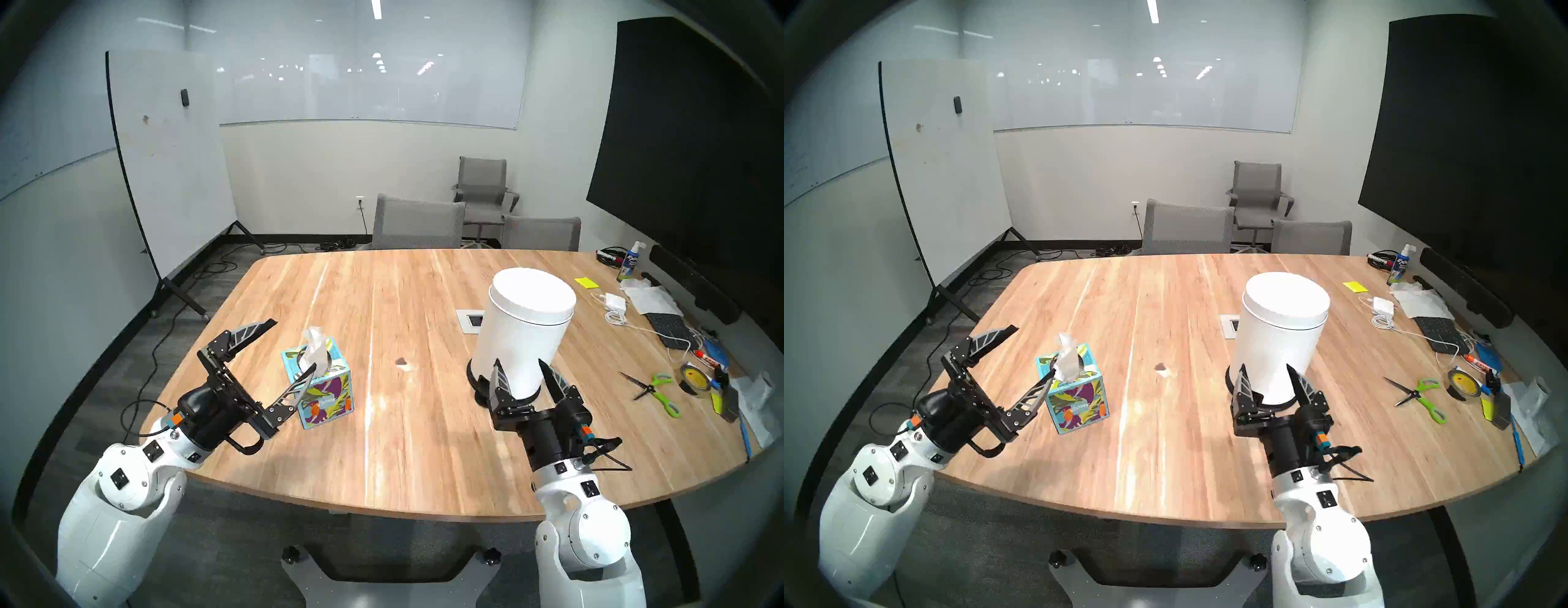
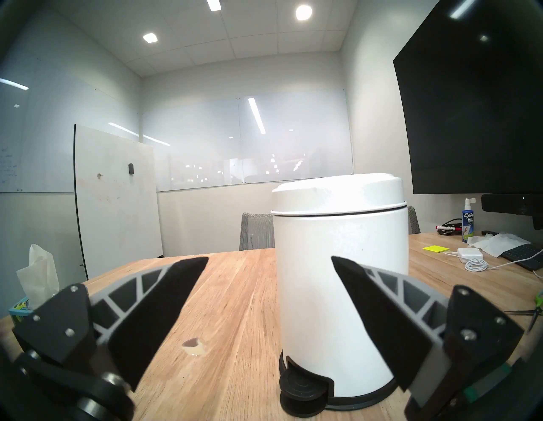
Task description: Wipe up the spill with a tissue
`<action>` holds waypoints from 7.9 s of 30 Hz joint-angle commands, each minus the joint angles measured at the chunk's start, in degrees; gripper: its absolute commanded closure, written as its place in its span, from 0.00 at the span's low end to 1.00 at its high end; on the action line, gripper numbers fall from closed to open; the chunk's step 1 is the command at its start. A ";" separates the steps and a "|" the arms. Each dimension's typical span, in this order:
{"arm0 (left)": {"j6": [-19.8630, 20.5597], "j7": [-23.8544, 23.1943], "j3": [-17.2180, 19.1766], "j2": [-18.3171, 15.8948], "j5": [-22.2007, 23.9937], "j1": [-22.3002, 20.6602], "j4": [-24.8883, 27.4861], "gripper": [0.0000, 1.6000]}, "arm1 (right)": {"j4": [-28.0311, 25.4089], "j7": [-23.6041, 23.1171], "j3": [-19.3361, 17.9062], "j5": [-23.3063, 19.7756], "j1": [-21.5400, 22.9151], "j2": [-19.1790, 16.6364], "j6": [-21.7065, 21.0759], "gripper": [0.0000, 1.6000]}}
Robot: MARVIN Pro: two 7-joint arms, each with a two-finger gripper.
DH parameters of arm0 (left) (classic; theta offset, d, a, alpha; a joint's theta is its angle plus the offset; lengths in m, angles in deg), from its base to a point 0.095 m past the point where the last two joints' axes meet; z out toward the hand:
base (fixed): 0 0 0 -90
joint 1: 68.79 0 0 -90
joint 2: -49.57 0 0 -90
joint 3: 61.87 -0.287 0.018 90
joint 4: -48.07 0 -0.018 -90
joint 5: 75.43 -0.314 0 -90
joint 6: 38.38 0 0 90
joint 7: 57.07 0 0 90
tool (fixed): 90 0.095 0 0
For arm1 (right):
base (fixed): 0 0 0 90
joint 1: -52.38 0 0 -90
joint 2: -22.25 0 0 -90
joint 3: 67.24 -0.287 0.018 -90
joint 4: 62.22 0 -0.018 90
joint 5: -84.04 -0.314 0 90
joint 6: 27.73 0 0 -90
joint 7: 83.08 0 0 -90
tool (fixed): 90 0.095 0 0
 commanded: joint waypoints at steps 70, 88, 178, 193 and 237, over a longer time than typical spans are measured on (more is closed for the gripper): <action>42.66 -9.83 -11.88 -12.71 -2.45 -18.10 2.81 0.00 | -1.22 -0.11 -0.03 0.02 0.12 -0.09 0.19 0.00; 47.74 -6.18 -9.12 -12.94 -3.87 -14.76 5.88 0.00 | -1.23 -0.11 -0.03 0.02 0.11 -0.09 0.18 0.00; 86.27 7.72 1.96 -7.32 -4.72 -1.46 18.97 0.00 | -1.24 -0.12 -0.04 0.02 0.11 -0.08 0.17 0.00; 87.42 9.87 2.21 -7.33 -6.07 -0.73 21.03 0.00 | -1.24 -0.12 -0.04 0.02 0.11 -0.08 0.18 0.00; 78.44 13.36 6.64 -0.55 -6.62 6.60 23.05 0.00 | -1.24 -0.13 -0.04 0.03 0.11 -0.07 0.18 0.00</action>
